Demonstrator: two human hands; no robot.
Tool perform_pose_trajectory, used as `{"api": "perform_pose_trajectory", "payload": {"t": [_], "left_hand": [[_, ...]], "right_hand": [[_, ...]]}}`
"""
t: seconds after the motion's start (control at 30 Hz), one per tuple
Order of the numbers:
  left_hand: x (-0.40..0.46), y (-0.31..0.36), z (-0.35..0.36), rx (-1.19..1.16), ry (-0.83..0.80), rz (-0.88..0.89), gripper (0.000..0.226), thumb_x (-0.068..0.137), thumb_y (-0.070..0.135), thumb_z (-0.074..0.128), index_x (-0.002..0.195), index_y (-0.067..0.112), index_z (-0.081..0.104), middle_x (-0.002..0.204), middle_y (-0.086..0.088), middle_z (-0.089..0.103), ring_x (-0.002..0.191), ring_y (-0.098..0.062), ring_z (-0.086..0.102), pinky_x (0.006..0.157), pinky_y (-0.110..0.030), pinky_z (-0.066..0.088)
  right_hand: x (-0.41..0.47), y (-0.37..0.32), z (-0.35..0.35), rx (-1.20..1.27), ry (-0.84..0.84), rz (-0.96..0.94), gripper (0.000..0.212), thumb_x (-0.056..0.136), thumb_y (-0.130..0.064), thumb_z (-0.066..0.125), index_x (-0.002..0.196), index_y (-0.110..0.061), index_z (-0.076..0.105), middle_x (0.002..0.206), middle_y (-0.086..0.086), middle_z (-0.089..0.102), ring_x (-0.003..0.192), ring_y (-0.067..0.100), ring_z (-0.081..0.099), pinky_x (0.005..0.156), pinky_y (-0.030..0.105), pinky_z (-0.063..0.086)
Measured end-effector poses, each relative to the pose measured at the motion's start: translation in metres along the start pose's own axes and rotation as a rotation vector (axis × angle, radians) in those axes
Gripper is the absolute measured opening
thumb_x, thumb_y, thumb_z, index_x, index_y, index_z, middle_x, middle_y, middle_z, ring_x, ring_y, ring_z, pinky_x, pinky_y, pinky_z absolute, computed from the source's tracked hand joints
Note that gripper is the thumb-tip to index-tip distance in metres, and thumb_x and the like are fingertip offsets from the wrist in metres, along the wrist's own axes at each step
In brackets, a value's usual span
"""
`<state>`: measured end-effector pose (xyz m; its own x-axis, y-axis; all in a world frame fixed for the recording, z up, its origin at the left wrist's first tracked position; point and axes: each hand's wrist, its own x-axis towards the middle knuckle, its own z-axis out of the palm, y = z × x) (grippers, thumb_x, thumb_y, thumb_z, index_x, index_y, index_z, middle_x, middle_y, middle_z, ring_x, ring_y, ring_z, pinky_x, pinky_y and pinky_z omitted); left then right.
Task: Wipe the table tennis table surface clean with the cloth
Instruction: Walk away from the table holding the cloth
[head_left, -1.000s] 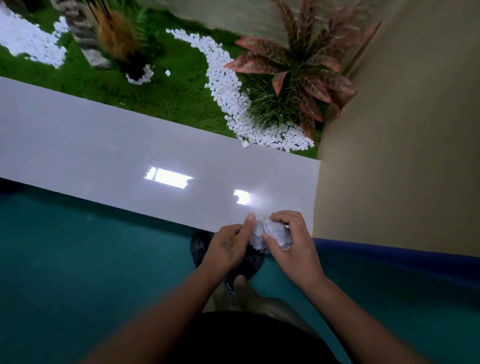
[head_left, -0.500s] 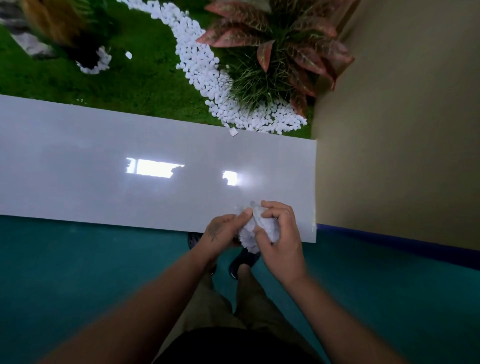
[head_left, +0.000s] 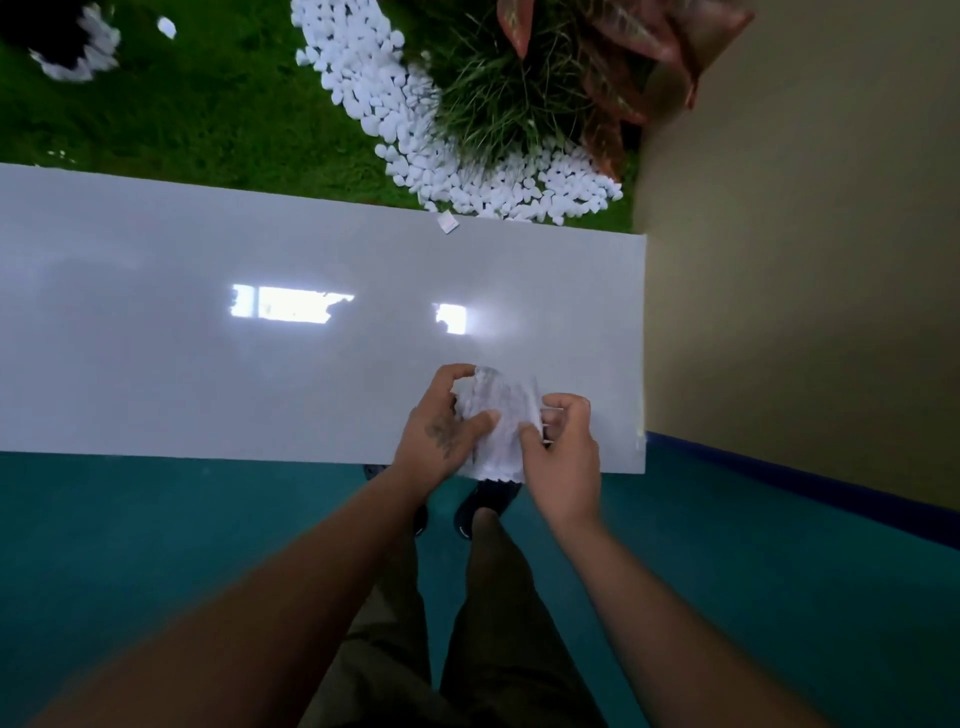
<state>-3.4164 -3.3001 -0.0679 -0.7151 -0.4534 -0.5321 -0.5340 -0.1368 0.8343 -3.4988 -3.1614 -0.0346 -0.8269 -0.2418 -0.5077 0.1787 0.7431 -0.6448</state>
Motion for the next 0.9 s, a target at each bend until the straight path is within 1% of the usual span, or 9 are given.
{"api": "perform_pose_trajectory", "payload": {"t": [0.13, 0.2, 0.27, 0.33, 0.47, 0.57, 0.67, 0.77, 0.9], "left_hand": [[0.013, -0.034, 0.014, 0.065, 0.024, 0.064, 0.059, 0.104, 0.017, 0.067, 0.155, 0.030, 0.039, 0.109, 0.001, 0.073, 0.093, -0.009, 0.072, 0.078, -0.019, 0.056], [0.023, -0.051, 0.022, 0.145, 0.053, 0.093, 0.061, 0.106, 0.022, 0.062, 0.158, 0.037, 0.034, 0.122, 0.002, 0.069, 0.104, -0.008, 0.069, 0.087, -0.021, 0.055], [0.031, -0.065, 0.030, 0.237, 0.108, 0.126, 0.061, 0.107, 0.022, 0.060, 0.159, 0.040, 0.034, 0.130, 0.002, 0.059, 0.107, 0.004, 0.059, 0.090, -0.015, 0.049], [0.037, -0.074, 0.037, 0.320, 0.140, 0.150, 0.061, 0.106, 0.018, 0.058, 0.158, 0.041, 0.036, 0.130, 0.001, 0.050, 0.097, 0.006, 0.055, 0.085, -0.009, 0.046], [0.046, -0.092, 0.044, 0.440, 0.133, 0.207, 0.059, 0.104, 0.008, 0.055, 0.151, 0.042, 0.042, 0.140, -0.004, 0.040, 0.088, -0.014, 0.060, 0.075, -0.029, 0.059], [0.052, -0.105, 0.043, 0.574, 0.099, 0.252, 0.061, 0.101, 0.007, 0.058, 0.152, 0.038, 0.041, 0.148, -0.008, 0.034, 0.097, -0.020, 0.056, 0.078, -0.033, 0.059], [0.058, -0.113, 0.040, 0.650, 0.099, 0.196, 0.053, 0.103, 0.025, 0.057, 0.154, 0.028, 0.045, 0.146, 0.000, 0.041, 0.109, -0.021, 0.056, 0.089, -0.040, 0.060], [0.062, -0.117, 0.038, 0.884, 0.132, 0.295, 0.051, 0.100, 0.017, 0.062, 0.151, 0.019, 0.053, 0.151, -0.022, 0.044, 0.119, -0.039, 0.055, 0.091, -0.050, 0.055], [0.063, -0.114, 0.033, 1.051, 0.110, 0.361, 0.054, 0.098, 0.016, 0.064, 0.151, 0.015, 0.054, 0.164, -0.022, 0.035, 0.146, -0.044, 0.040, 0.110, -0.053, 0.041]], "right_hand": [[0.028, 0.033, 0.017, 0.085, 0.072, 0.116, 0.026, 0.098, -0.010, 0.071, 0.108, -0.025, 0.052, 0.095, -0.012, 0.065, 0.086, -0.005, 0.061, 0.065, 0.008, 0.043], [0.042, 0.051, 0.026, 0.083, 0.068, 0.079, 0.027, 0.097, -0.007, 0.072, 0.092, -0.025, 0.053, 0.088, -0.012, 0.065, 0.081, -0.006, 0.061, 0.067, 0.008, 0.043], [0.056, 0.069, 0.034, 0.071, 0.014, 0.037, 0.028, 0.099, -0.005, 0.070, 0.087, -0.027, 0.058, 0.089, -0.012, 0.069, 0.083, -0.005, 0.063, 0.071, 0.012, 0.045], [0.068, 0.083, 0.040, 0.033, -0.062, -0.006, 0.024, 0.102, -0.007, 0.067, 0.097, -0.030, 0.069, 0.100, -0.012, 0.071, 0.090, -0.001, 0.065, 0.077, 0.013, 0.047], [0.089, 0.102, 0.046, -0.116, -0.172, -0.133, 0.036, 0.104, -0.007, 0.065, 0.132, -0.028, 0.070, 0.107, -0.012, 0.057, 0.090, 0.005, 0.058, 0.087, 0.019, 0.050], [0.098, 0.109, 0.048, -0.211, -0.264, -0.191, 0.046, 0.104, -0.007, 0.065, 0.145, -0.028, 0.061, 0.126, -0.012, 0.052, 0.099, 0.003, 0.057, 0.097, 0.018, 0.048], [0.103, 0.120, 0.048, -0.346, -0.323, -0.290, 0.056, 0.102, -0.010, 0.069, 0.153, -0.030, 0.054, 0.130, -0.012, 0.045, 0.096, 0.004, 0.055, 0.094, 0.021, 0.050], [0.107, 0.125, 0.047, -0.498, -0.274, -0.391, 0.063, 0.096, -0.014, 0.077, 0.152, -0.030, 0.055, 0.134, -0.004, 0.046, 0.116, 0.014, 0.054, 0.095, 0.031, 0.056], [0.111, 0.128, 0.046, -0.614, -0.221, -0.486, 0.063, 0.093, -0.019, 0.081, 0.150, -0.030, 0.057, 0.155, 0.006, 0.042, 0.142, 0.026, 0.043, 0.113, 0.039, 0.047]]}}
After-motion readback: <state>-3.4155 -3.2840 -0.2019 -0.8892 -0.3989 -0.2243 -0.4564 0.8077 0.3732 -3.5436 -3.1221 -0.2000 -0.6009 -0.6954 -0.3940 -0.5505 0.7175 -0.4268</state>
